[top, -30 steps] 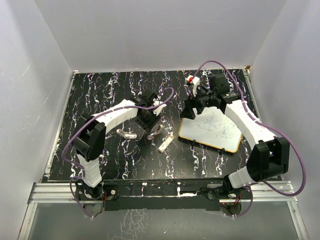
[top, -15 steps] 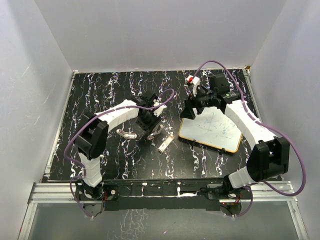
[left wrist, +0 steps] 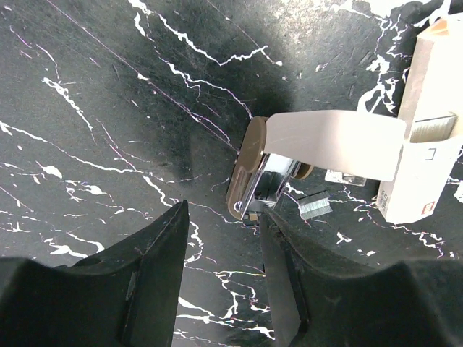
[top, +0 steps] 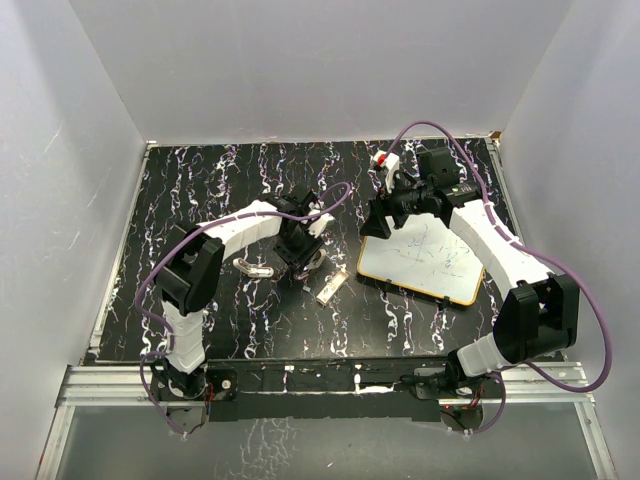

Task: Load the staples into the stapler

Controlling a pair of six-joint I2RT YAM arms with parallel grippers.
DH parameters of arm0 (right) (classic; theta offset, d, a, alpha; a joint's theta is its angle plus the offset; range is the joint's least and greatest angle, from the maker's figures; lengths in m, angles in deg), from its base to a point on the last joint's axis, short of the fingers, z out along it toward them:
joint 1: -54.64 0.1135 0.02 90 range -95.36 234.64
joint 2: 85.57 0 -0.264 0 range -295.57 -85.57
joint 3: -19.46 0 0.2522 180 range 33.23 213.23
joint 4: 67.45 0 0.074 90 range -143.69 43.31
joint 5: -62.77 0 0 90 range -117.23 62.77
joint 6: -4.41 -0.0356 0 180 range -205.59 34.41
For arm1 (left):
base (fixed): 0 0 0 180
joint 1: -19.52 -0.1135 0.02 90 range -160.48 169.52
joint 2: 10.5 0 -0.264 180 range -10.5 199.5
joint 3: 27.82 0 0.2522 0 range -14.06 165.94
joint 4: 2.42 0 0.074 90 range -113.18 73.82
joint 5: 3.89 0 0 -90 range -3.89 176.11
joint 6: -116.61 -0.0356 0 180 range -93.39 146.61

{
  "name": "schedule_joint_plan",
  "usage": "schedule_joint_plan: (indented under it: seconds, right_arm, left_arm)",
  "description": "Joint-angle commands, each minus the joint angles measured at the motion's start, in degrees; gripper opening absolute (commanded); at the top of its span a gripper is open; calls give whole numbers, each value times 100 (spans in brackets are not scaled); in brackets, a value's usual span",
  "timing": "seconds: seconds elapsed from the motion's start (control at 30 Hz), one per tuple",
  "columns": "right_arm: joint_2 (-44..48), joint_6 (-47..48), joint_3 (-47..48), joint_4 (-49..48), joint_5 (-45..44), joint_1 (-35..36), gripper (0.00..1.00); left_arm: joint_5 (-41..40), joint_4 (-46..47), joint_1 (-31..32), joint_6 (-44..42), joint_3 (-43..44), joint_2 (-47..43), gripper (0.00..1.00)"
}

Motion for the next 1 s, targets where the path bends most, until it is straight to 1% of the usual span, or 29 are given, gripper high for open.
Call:
schedule_joint_plan:
  seconds: [0.0,0.57,0.97]
  right_arm:
    - [236,62,-9,-216,40,-31,71]
    - [279,71,-75,-221,32,-32,71]
    - [199,241,144,13,-7,-26,71]
  left_arm:
    - [156,-126,16,-3,96,-25,42]
    - [200,-182,16,61,279,28,42]
    - [356,-255,20,23,308,-524,42]
